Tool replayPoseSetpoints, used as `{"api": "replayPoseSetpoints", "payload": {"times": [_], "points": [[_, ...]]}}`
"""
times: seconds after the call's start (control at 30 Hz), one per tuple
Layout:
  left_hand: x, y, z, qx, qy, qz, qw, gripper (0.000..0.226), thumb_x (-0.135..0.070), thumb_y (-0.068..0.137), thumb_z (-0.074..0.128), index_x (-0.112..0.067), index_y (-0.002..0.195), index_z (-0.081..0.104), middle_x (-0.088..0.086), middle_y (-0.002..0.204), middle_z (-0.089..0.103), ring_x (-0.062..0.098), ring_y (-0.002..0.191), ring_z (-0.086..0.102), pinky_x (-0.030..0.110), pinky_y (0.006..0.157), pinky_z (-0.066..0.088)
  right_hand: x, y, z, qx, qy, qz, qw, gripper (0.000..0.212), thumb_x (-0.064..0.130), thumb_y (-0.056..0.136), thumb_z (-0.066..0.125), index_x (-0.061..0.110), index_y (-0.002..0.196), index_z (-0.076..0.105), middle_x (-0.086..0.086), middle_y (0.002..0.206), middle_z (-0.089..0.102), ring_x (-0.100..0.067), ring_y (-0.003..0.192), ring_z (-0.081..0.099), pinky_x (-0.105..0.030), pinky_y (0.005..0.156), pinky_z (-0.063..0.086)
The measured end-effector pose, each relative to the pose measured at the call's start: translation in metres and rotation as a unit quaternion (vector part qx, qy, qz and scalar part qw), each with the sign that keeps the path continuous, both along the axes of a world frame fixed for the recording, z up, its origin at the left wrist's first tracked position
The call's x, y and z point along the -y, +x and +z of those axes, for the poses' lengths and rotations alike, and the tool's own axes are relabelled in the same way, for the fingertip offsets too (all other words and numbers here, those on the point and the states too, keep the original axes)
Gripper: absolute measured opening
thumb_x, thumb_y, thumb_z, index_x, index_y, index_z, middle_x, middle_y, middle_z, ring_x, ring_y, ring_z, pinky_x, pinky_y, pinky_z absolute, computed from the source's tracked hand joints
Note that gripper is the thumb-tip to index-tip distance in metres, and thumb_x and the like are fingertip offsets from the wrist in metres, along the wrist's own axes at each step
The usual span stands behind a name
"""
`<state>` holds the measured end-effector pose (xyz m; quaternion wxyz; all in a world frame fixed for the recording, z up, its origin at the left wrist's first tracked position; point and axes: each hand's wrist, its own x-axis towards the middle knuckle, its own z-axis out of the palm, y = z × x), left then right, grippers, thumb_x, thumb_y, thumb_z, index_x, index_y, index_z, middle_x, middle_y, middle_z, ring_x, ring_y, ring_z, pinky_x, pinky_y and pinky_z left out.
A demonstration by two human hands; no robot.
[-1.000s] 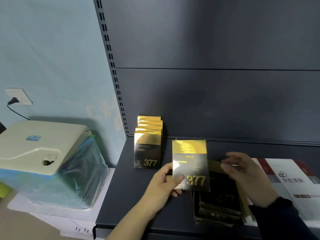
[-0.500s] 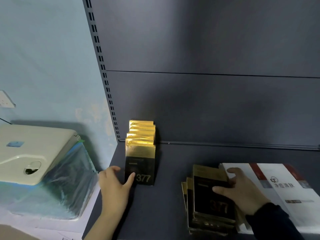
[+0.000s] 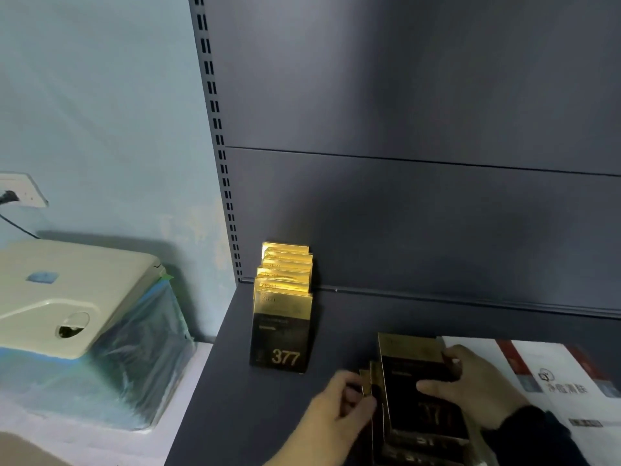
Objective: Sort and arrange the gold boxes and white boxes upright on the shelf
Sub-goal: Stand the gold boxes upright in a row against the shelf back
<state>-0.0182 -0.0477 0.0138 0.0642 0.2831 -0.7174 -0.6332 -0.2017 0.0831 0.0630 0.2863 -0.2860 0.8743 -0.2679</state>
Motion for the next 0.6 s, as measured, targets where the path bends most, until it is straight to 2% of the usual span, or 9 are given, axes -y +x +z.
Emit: {"api": "replayPoseSetpoints", "payload": {"times": [0.07,0.17,0.27,0.33,0.4,0.47,0.5,0.57,0.6], "points": [[-0.01,-0.008,0.008,0.055,0.011,0.008,0.998,0.03,-0.053,0.078,0.064,-0.047,0.105,0.053,-0.016,0.109,0.062,-0.004,0.098,0.058,0.018,0.094,0.044,-0.003,0.002,0.003,-0.016,0.014,0.028,0.999,0.06,0.055,0.061,0.078,0.028,0.106,0.05,0.006,0.11,0.061,-0.009,0.099,0.058,-0.032,0.091,0.048],[-0.006,-0.011,0.014,0.073,-0.01,0.033,0.997,0.05,-0.057,0.068,0.07,-0.044,0.113,0.052,-0.017,0.111,0.06,-0.005,0.101,0.057,0.013,0.088,0.043,0.001,0.011,-0.003,-0.028,0.018,0.077,0.996,0.098,0.086,0.033,0.065,0.034,0.115,0.052,0.011,0.125,0.051,-0.009,0.114,0.052,-0.029,0.101,0.04],[0.007,-0.001,0.011,0.048,0.036,0.02,0.998,0.034,-0.036,0.075,0.076,-0.029,0.105,0.061,-0.011,0.084,0.062,-0.003,0.075,0.06,0.007,0.067,0.044,0.004,0.024,-0.008,-0.009,-0.014,0.063,0.998,0.073,0.068,0.056,0.071,0.035,0.116,0.045,0.01,0.122,0.044,-0.009,0.114,0.046,-0.023,0.097,0.034],[0.017,0.01,0.007,0.005,0.066,0.032,0.997,0.029,-0.022,0.078,0.076,-0.021,0.105,0.064,-0.005,0.071,0.063,0.002,0.067,0.061,0.012,0.067,0.047,0.002,0.025,-0.016,0.009,-0.043,0.036,0.998,0.06,0.057,0.068,0.07,0.033,0.116,0.043,0.007,0.122,0.05,-0.008,0.109,0.049,-0.023,0.093,0.038],[0.03,0.021,0.004,-0.043,0.087,0.061,0.993,0.033,-0.015,0.081,0.074,-0.017,0.112,0.064,0.01,0.077,0.072,0.014,0.074,0.068,0.022,0.075,0.051,-0.002,0.023,-0.017,0.015,-0.042,0.027,0.999,0.058,0.05,0.072,0.071,0.03,0.117,0.042,0.005,0.117,0.055,-0.005,0.098,0.052,-0.02,0.076,0.045],[0.045,0.035,0.003,-0.093,0.083,0.117,0.985,0.036,-0.012,0.081,0.073,-0.019,0.115,0.063,0.017,0.09,0.075,0.023,0.084,0.072,0.031,0.08,0.053,-0.004,0.019,-0.018,0.015,-0.031,0.034,0.999,0.079,0.074,0.052,0.065,0.031,0.114,0.043,0.009,0.109,0.055,-0.002,0.093,0.053,-0.02,0.067,0.047],[0.054,0.042,0.003,-0.116,0.071,0.154,0.979,0.037,-0.013,0.078,0.074,-0.021,0.113,0.064,0.015,0.091,0.076,0.025,0.086,0.073,0.033,0.08,0.053,-0.003,0.016,-0.02,0.016,-0.022,0.035,0.999,0.078,0.076,0.052,0.064,0.032,0.113,0.043,0.009,0.109,0.056,-0.003,0.093,0.054,-0.021,0.067,0.049],[0.068,0.053,0.0,-0.125,0.018,0.234,0.964,0.039,-0.02,0.072,0.08,-0.029,0.108,0.066,0.013,0.09,0.076,0.028,0.087,0.072,0.038,0.081,0.053,-0.001,0.013,-0.025,0.012,-0.001,0.04,0.999,0.06,0.052,0.075,0.068,0.029,0.123,0.041,0.004,0.12,0.054,-0.007,0.099,0.055,-0.023,0.072,0.053],[0.075,0.058,-0.004,-0.107,-0.016,0.267,0.958,0.034,-0.019,0.074,0.078,-0.03,0.105,0.067,0.012,0.089,0.075,0.028,0.087,0.071,0.038,0.081,0.053,0.0,0.011,-0.03,0.004,0.003,0.05,0.999,0.062,0.042,0.08,0.066,0.028,0.132,0.036,0.002,0.129,0.05,-0.01,0.106,0.053,-0.026,0.078,0.054]]}}
